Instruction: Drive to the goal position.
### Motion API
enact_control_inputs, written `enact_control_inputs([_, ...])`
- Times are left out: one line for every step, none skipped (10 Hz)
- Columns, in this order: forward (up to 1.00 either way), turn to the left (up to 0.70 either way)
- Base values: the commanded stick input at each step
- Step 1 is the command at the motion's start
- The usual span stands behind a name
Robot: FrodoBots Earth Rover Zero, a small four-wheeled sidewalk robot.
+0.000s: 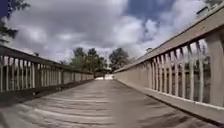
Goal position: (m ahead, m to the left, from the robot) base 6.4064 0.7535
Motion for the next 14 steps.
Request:
enact_control_inputs([0.69,0.05])
enact_control_inputs([0.69,0.12])
enact_control_inputs([0.69,0.14])
enact_control_inputs([0.69,0.13])
enact_control_inputs([0.69,0.03])
enact_control_inputs([0.69,0.01])
enact_control_inputs([0.69,0.01])
enact_control_inputs([0.69,0.01])
enact_control_inputs([0.69,0.01])
enact_control_inputs([0.69,0.01])
enact_control_inputs([0.69,0.01])
enact_control_inputs([0.69,0.01])
enact_control_inputs([0.69,0.01])
enact_control_inputs([0.69,0.01])
